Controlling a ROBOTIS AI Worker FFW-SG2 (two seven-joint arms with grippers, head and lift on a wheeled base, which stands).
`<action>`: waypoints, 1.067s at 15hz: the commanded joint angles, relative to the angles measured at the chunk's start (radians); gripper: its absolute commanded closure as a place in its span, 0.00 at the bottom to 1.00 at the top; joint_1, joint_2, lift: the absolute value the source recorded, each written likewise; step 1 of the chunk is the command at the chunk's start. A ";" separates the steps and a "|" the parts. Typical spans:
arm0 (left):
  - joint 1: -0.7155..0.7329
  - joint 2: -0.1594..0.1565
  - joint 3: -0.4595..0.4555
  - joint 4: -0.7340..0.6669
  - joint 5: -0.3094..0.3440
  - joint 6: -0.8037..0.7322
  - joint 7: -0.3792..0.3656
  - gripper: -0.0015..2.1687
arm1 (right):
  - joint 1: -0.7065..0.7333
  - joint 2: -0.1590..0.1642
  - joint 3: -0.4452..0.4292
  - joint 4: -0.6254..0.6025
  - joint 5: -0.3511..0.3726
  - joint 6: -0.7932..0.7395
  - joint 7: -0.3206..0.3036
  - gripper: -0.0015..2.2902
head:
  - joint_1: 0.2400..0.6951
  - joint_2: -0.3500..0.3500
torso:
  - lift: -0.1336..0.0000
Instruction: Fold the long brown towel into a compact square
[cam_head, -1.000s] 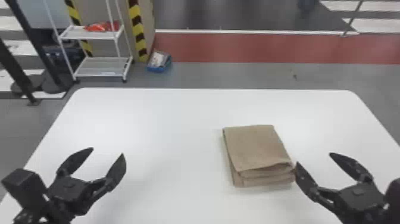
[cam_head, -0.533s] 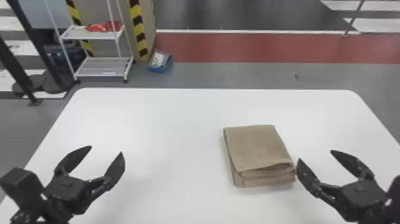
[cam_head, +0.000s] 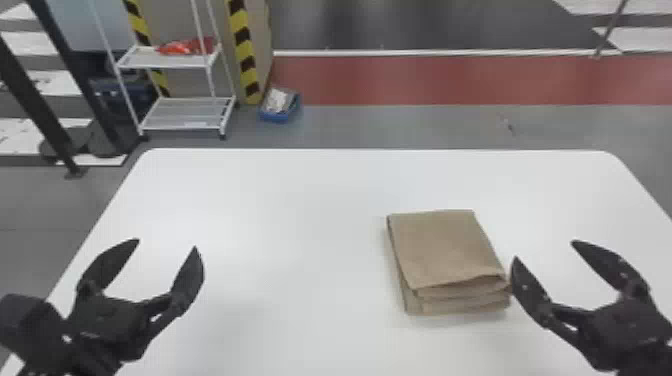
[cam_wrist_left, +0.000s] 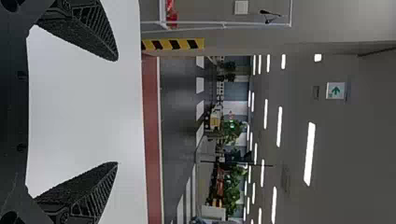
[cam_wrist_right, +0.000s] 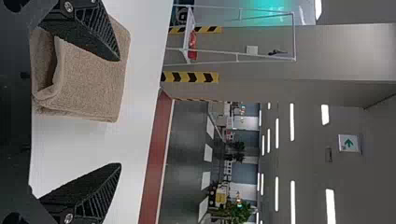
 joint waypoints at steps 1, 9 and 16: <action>0.005 -0.007 -0.024 -0.002 -0.029 0.006 0.031 0.04 | 0.005 0.002 0.004 0.008 0.000 -0.020 -0.003 0.04 | 1.00 0.57 | 0.07; 0.010 -0.007 -0.027 0.001 -0.029 0.013 0.032 0.04 | 0.016 0.002 0.005 0.008 0.000 -0.041 -0.006 0.04 | 1.00 0.56 | 0.07; 0.012 -0.007 -0.032 0.001 -0.029 0.013 0.032 0.04 | 0.022 0.002 0.007 0.008 0.000 -0.051 -0.009 0.04 | 1.00 0.56 | 0.07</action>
